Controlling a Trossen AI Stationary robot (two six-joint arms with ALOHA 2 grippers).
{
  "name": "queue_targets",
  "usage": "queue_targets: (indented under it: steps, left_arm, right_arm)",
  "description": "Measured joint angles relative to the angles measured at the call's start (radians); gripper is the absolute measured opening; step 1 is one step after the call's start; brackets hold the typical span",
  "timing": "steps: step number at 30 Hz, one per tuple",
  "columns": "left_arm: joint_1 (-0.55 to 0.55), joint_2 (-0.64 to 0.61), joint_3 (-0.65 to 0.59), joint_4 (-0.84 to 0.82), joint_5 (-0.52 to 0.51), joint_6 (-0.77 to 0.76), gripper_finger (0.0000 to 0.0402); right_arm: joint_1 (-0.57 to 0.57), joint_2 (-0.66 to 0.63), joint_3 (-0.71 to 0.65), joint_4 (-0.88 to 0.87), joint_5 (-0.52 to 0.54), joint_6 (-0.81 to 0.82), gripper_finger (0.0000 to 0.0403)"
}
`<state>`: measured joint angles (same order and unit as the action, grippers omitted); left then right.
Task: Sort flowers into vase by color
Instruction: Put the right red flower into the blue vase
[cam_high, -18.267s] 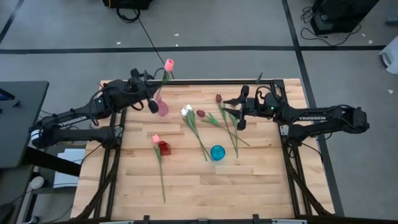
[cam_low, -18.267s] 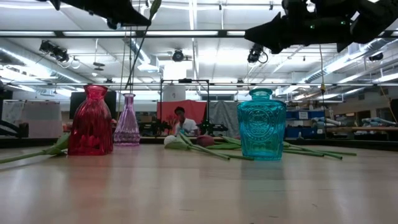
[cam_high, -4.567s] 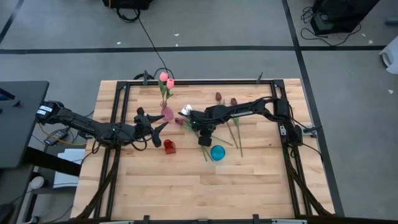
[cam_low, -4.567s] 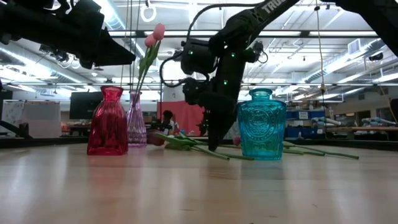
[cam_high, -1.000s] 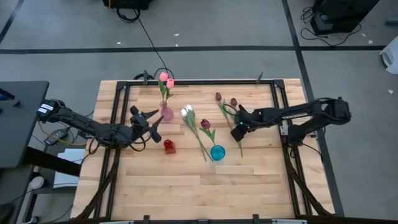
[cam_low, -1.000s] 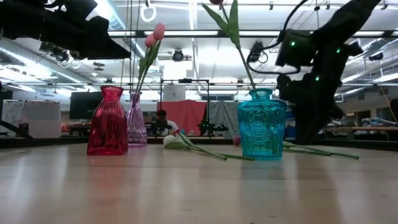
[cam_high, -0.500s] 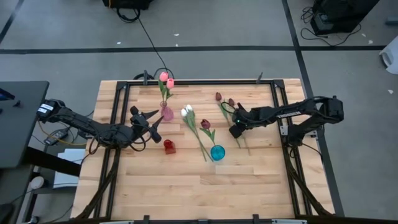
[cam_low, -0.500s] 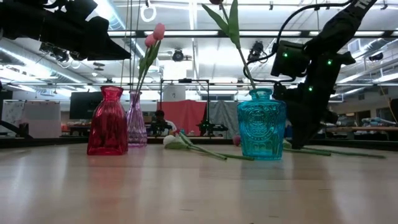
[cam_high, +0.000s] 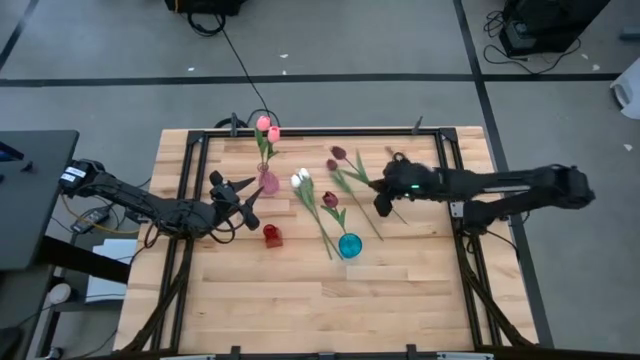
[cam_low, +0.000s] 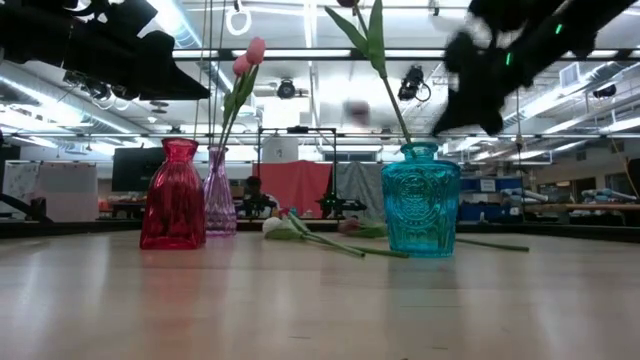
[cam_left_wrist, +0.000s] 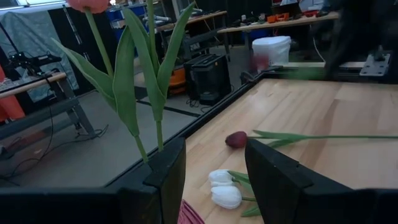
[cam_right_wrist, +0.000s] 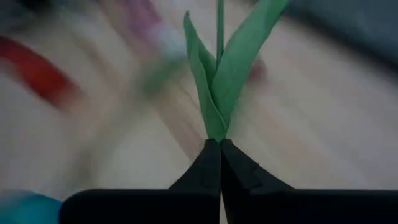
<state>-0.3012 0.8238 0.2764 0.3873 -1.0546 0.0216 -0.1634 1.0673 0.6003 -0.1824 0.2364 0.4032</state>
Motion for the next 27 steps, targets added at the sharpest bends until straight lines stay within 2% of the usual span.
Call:
queue_targets:
  steps: [4, 9, 15, 18, 22, 27]
  left_arm:
    - [0.000, 0.000, 0.000, 0.000, 0.000, -0.007, 0.0170]
    - [0.000, 0.000, 0.000, 0.001, 0.001, -0.028, 0.0170]
    - [0.000, 0.000, 0.000, 0.005, 0.001, -0.028, 0.0170]
    - [0.000, 0.000, 0.000, 0.020, -0.002, -0.011, 0.0170]
    - [0.000, 0.000, 0.000, 0.052, -0.008, 0.035, 0.0170]
    - [0.000, 0.000, 0.000, 0.065, -0.012, 0.056, 0.0170]
  right_arm:
    - [0.076, -0.137, -0.051, 0.328, -0.097, -0.125, 0.0007]
    - [0.155, -0.141, -0.166, 0.731, -0.161, -0.189, 0.0007]
    - [0.225, 0.028, -0.279, 1.254, -0.240, -0.266, 0.0007]
    - [0.253, 0.130, -0.292, 1.438, -0.254, -0.294, 0.0007]
    - [0.286, 0.262, -0.269, 1.577, -0.253, -0.350, 0.0007]
    - [0.319, 0.394, -0.185, 1.618, -0.253, -0.425, 0.0007]
